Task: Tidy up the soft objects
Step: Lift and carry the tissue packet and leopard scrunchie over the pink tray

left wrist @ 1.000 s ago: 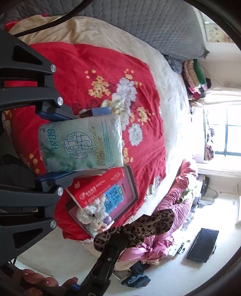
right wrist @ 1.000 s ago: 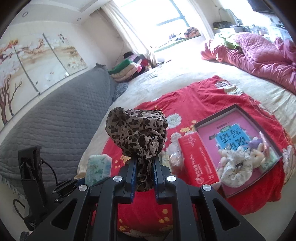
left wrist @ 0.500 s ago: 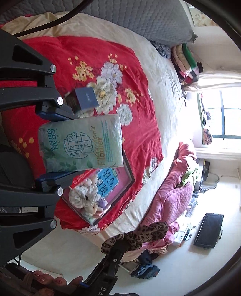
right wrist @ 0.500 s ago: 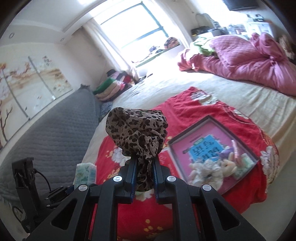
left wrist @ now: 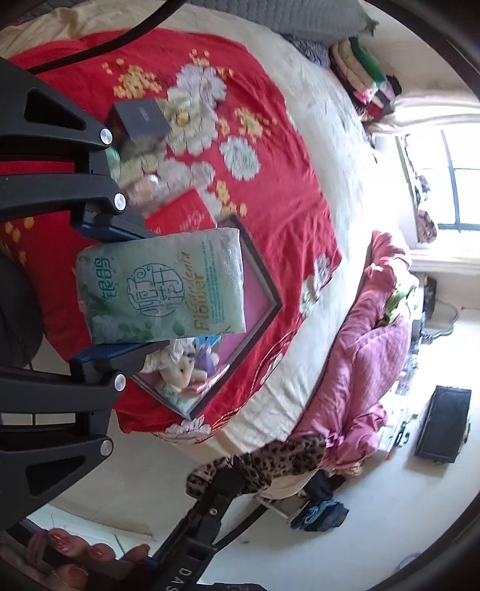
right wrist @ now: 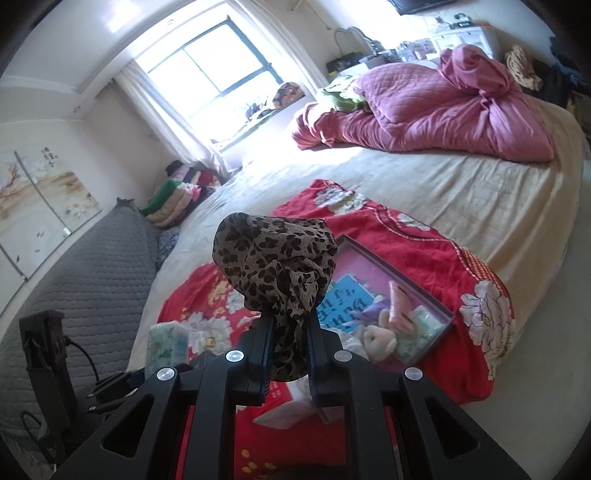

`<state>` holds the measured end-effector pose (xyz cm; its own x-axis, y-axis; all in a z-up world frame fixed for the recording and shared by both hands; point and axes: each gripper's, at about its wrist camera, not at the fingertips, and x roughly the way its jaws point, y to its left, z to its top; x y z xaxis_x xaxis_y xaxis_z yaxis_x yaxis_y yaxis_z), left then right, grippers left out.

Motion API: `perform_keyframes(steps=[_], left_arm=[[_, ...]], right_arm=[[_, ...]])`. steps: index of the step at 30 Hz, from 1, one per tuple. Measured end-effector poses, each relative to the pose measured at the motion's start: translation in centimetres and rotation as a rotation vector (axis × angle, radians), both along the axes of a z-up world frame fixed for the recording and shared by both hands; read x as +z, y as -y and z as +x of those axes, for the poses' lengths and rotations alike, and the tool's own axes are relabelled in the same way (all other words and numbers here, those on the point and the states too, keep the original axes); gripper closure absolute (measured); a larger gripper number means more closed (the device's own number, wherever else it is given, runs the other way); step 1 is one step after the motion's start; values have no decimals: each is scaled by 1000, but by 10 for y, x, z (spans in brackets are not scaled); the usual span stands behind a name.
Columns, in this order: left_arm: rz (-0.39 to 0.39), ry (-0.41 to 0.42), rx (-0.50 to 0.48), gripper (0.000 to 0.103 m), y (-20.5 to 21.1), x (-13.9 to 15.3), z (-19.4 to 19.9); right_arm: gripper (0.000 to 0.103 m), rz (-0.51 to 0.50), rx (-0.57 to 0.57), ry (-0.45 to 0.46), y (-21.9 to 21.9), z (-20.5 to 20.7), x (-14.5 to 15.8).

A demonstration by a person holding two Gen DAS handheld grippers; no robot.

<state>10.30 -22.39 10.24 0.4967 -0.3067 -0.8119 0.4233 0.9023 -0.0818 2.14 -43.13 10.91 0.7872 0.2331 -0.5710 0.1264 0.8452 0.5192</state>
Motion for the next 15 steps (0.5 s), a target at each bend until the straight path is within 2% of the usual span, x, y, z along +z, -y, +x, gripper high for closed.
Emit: perform_keyframes(steps=[5,15], left_arm=[[14,-43,-34,59,27,-28,15],[48,-103,-54,59,49,-65,33]], right_arm=[[87,8,-4,-36,7,12,-21],[87,30,4,-113,17,37,-65]])
